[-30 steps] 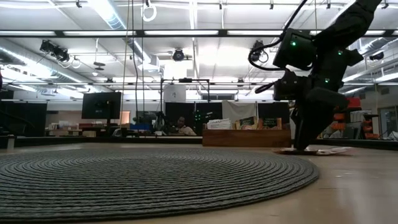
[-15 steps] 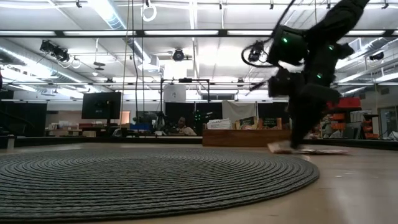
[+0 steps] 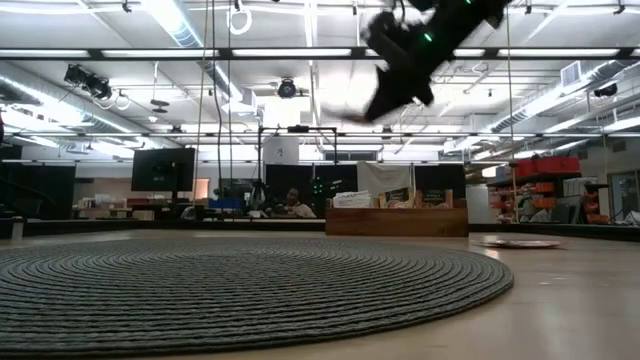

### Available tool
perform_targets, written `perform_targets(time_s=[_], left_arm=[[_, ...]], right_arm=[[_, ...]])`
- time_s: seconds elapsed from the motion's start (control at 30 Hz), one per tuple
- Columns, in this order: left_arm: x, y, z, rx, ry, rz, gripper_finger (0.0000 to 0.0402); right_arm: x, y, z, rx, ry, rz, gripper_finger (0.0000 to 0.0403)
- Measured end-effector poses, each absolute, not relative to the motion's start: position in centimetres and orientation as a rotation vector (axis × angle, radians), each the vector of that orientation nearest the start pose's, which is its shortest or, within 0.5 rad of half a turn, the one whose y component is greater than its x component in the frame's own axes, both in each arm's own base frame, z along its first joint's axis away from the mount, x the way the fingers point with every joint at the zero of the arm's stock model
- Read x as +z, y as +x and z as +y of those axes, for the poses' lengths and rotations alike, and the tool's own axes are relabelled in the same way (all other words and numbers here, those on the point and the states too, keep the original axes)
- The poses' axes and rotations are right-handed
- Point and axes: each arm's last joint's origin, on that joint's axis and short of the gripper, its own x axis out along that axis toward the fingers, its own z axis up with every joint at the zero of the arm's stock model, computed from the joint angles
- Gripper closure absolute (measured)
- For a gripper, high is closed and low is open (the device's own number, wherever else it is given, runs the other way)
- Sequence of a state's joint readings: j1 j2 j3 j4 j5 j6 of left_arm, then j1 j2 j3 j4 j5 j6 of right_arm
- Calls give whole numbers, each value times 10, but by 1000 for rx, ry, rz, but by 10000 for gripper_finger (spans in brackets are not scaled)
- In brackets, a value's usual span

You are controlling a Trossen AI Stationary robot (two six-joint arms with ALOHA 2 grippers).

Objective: Pick & Place Tea
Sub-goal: Put the orange tea bag into the right section of the wooden organizer

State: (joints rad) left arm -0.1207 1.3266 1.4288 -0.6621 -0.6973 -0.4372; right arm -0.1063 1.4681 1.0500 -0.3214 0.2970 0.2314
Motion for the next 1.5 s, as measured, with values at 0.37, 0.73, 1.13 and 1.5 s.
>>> perform_targets(time_s=[0.37, 0.73, 1.13, 1.5], left_arm=[[403, 271, -11, 777, -196, 280, 361], [418, 278, -12, 736, -146, 167, 215], [434, 281, -13, 692, -159, 31, 153], [434, 288, -5, 660, -225, -3, 180]], right_arm=[[343, 335, -33, -593, 172, 23, 398], [361, 336, -25, -552, 101, -135, 398], [371, 335, -22, -476, 56, -224, 399], [375, 334, -22, -475, 76, -269, 398]])
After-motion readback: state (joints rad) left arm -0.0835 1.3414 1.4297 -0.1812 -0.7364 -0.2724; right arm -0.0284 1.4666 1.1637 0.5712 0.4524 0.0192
